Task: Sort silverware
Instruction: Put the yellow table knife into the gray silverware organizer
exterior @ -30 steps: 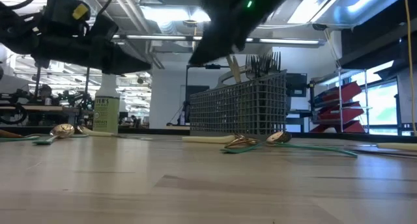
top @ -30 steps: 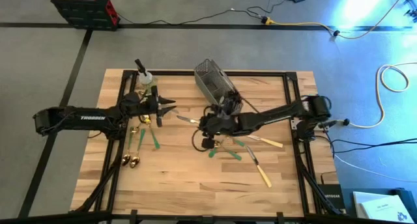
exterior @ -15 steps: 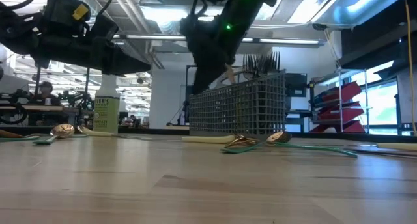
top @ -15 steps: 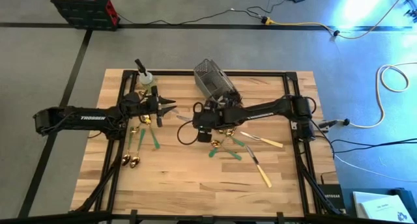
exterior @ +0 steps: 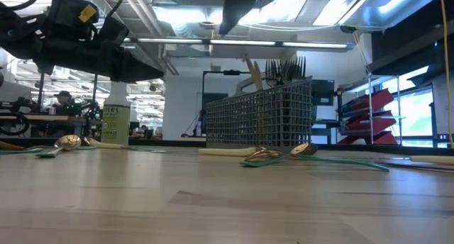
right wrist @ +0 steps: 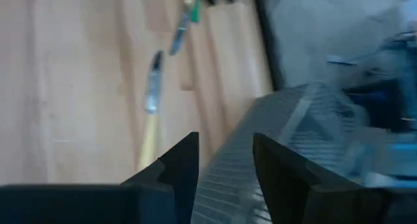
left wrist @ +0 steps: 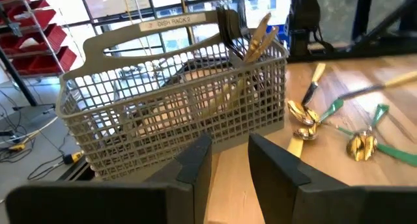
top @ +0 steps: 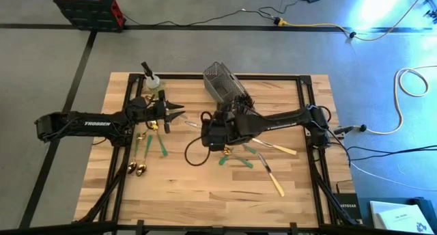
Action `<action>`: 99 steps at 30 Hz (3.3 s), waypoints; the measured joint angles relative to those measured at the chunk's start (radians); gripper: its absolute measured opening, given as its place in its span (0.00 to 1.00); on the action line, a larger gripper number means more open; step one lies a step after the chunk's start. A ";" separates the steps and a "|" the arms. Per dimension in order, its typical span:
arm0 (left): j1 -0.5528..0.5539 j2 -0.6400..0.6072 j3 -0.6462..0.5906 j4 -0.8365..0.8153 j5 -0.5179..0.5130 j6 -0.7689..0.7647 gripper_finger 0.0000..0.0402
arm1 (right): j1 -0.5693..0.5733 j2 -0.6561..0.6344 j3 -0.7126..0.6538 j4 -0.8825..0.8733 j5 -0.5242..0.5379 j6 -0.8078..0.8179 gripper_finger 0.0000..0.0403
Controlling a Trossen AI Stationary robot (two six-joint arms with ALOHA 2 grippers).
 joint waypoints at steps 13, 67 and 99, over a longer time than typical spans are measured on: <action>-0.175 0.314 0.116 -0.021 -0.037 0.173 0.21 | 0.139 -0.004 0.129 -0.238 0.019 0.334 0.31; -0.163 0.970 0.571 -0.146 0.140 0.091 0.50 | 0.307 0.008 -0.328 0.012 -0.226 0.753 0.31; -0.371 0.978 0.420 -0.048 0.173 -0.222 0.16 | 0.310 0.003 -0.852 1.115 -0.286 0.596 0.26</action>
